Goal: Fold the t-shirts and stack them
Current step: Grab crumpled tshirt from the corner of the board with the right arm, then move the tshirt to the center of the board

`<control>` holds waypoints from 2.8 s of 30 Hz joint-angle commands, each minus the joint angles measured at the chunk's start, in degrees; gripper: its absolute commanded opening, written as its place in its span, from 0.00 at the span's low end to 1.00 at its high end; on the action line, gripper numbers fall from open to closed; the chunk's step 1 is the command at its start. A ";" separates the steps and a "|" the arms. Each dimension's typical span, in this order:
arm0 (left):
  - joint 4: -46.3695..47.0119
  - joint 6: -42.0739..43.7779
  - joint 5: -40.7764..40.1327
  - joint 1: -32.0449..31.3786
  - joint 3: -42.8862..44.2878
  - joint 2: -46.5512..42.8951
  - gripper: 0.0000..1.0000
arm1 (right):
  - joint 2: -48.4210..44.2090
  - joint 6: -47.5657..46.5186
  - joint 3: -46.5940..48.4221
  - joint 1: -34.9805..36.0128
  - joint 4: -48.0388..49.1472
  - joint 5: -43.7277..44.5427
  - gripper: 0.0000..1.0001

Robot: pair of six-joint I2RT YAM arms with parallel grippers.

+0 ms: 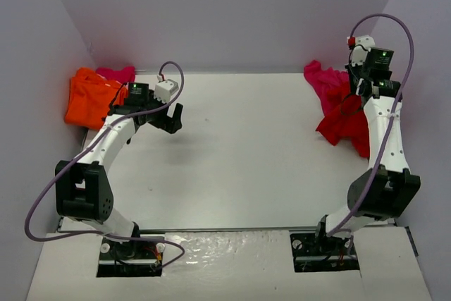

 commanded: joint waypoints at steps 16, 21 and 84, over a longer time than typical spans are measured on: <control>1.94 1.52 -1.17 -1.80 3.04 -3.67 0.90 | -13.78 -6.98 7.34 12.05 -16.53 -60.31 0.00; 1.26 1.60 -1.08 -3.05 4.37 -1.62 0.90 | -7.74 -6.56 4.12 16.54 -15.83 -46.01 0.60; -5.16 -1.43 -23.84 -8.51 9.21 -6.25 0.83 | 18.65 -4.61 -13.42 51.51 -11.30 6.47 0.64</control>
